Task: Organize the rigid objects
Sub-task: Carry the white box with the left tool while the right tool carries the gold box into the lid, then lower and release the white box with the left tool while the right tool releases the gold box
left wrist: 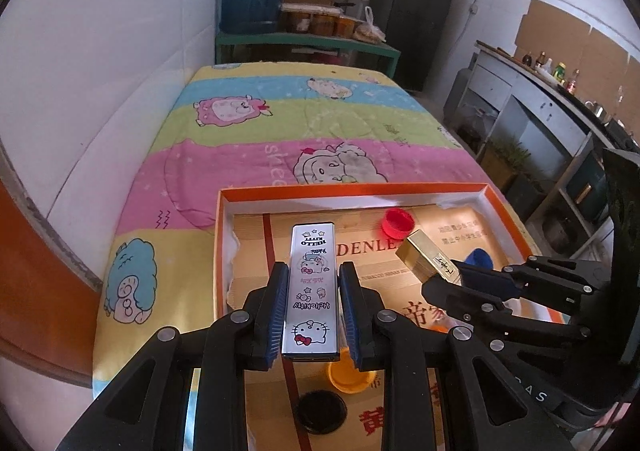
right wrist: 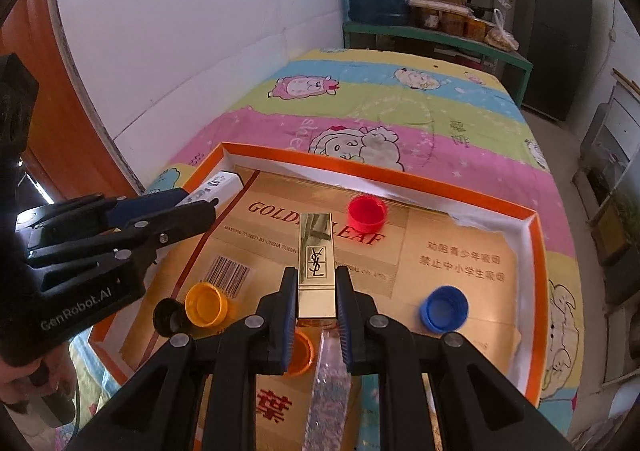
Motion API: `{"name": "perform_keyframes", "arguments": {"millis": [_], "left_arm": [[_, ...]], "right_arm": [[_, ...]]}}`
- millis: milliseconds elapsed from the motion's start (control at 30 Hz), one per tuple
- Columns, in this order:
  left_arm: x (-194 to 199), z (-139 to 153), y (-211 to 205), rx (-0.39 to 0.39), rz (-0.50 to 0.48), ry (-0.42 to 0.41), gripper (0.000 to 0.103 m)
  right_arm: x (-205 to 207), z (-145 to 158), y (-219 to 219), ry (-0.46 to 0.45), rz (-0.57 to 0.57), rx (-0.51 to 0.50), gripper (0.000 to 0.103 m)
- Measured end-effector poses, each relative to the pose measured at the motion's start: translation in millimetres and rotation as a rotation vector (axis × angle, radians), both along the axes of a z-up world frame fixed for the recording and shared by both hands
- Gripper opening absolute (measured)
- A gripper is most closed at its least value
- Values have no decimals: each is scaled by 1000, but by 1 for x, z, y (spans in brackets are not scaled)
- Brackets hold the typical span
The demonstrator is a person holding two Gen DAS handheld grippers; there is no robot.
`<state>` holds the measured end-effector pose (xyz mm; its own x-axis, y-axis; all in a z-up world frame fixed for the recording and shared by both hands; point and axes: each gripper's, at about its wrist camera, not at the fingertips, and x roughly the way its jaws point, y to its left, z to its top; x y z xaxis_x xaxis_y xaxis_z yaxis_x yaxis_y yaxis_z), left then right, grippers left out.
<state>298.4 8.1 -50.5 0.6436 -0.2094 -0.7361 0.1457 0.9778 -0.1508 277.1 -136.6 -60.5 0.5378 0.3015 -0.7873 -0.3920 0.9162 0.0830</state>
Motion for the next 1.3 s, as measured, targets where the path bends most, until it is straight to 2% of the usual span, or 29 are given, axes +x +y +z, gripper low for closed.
{"name": "perform_keyframes", "arguments": {"millis": [600, 800, 1100, 1200, 1300], "left_arm": [[24, -25, 1, 8, 5, 82, 26], [29, -34, -1, 7, -1, 134, 26], [30, -38, -3, 18, -4, 148, 27], [30, -39, -4, 17, -5, 149, 28], [31, -39, -5, 10, -9, 145, 35]], "right_arm": [[27, -19, 18, 67, 27, -23, 18], [29, -23, 19, 84, 26, -24, 18], [30, -24, 19, 89, 24, -22, 18], [30, -24, 19, 89, 26, -21, 18], [29, -24, 20, 87, 30, -29, 18]]}}
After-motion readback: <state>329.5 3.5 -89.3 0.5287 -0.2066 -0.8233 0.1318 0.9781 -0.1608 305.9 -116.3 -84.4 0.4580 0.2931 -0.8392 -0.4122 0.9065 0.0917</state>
